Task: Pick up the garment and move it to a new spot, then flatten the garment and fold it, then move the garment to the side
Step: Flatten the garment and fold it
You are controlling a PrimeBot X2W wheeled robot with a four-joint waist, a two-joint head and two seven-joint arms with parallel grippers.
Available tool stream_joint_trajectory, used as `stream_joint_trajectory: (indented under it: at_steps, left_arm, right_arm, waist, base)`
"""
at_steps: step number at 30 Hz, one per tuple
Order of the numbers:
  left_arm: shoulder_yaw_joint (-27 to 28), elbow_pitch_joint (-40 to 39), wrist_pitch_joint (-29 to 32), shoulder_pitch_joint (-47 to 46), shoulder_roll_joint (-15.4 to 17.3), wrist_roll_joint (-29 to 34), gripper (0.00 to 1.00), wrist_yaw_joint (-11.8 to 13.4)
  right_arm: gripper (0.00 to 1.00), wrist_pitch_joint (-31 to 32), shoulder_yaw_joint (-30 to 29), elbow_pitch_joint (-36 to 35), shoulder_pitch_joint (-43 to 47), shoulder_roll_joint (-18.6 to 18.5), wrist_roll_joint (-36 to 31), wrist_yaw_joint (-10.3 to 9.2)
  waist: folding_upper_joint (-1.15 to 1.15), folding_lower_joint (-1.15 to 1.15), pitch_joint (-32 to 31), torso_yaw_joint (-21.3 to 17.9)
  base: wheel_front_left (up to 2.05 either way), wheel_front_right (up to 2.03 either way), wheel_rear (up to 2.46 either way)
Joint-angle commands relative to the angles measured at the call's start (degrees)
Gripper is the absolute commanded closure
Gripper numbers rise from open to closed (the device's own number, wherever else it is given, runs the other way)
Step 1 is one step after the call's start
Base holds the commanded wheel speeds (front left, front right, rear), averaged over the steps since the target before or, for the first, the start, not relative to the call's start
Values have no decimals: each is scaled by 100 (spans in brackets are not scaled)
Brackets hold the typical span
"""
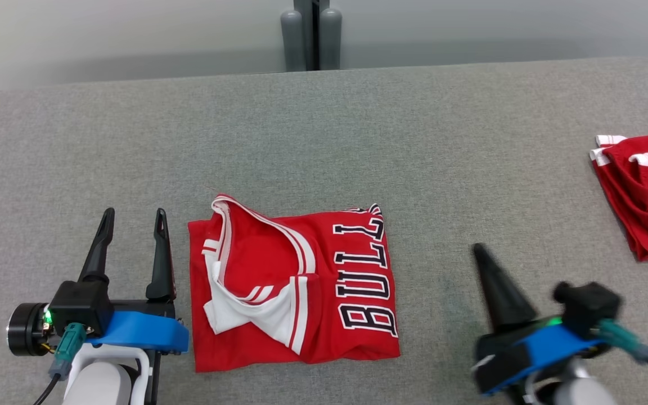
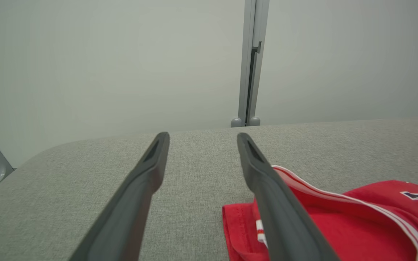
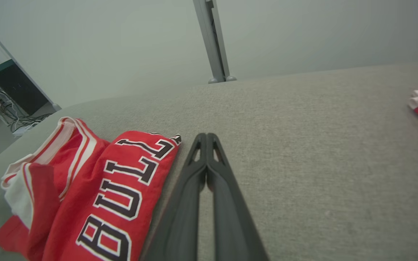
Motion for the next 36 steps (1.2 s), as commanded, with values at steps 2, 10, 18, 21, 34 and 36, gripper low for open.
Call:
stream_joint_trajectory:
  at_steps: [2, 10, 18, 21, 34, 36]
  left_arm:
    - [-21, 1, -26, -67, -5, -17, 0, 5]
    - [-83, 73, -55, -87, -35, -37, 0, 13]
    - [-147, 156, -94, -146, -53, -64, 0, 0]
    - [-167, 194, -102, -147, -62, -77, 0, -9]
    - [-226, 280, -149, -256, -96, -107, 0, -16]
    - [-235, 290, -148, -287, -112, -108, 0, -3]
  right_arm:
    - [100, -31, 432, 296, -230, 61, 149, 0]
    - [100, -200, 2247, 1280, -918, 134, 664, 0]
    - [100, -287, 2960, 2154, -1542, 167, 1050, 0]
    - [100, -309, 3245, 2392, -1715, 175, 1205, 0]
    - [100, -354, 4592, 2951, -2394, 184, 1840, 0]
    - [100, -317, 4824, 3024, -2505, 182, 1946, 0]
  waist:
    - [0, 0, 12, 51]
    - [0, 0, 21, 198]
    - [0, 0, 17, 278]
    - [0, 0, 9, 298]
    - [0, 0, 106, 464]
    - [0, 0, 132, 499]
  base:
    - [0, 0, 0]
    - [0, 0, 0]
    - [0, 0, 0]
    - [0, 0, 0]
    - [0, 0, 0]
    - [0, 0, 0]
